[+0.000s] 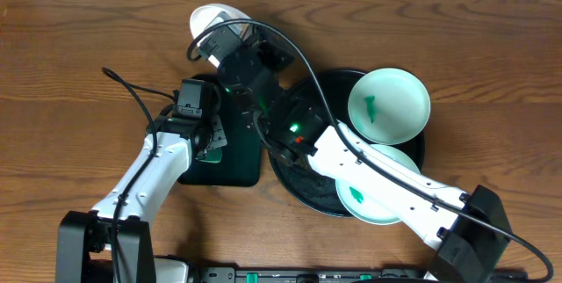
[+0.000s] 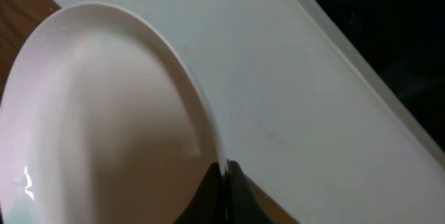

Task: Clean dirty plates on tray and stack at the side
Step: 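Lift the white plate up off the round tray with the right gripper, then carry the white plate right and set it on the table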

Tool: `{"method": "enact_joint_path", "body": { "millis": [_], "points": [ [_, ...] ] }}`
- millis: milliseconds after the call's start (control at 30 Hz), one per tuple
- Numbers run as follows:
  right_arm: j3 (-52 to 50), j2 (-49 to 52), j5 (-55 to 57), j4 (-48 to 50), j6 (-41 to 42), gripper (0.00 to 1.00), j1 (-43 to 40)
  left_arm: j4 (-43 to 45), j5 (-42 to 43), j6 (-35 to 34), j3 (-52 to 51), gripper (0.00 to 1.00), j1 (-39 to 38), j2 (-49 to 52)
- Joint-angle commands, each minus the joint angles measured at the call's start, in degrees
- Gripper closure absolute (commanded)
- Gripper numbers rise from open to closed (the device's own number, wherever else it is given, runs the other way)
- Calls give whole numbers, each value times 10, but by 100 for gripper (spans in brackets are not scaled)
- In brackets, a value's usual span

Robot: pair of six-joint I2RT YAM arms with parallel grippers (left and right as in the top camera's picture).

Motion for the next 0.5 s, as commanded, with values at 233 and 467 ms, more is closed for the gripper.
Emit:
{"method": "enact_joint_path", "body": {
  "millis": [233, 467],
  "points": [
    [10, 5, -13, -15, 28, 99, 5, -1, -9, 5, -10, 92, 0, -4],
    [10, 5, 4, -33, 138, 99, 1, -1, -9, 5, -10, 92, 0, -4]
  ]
}}
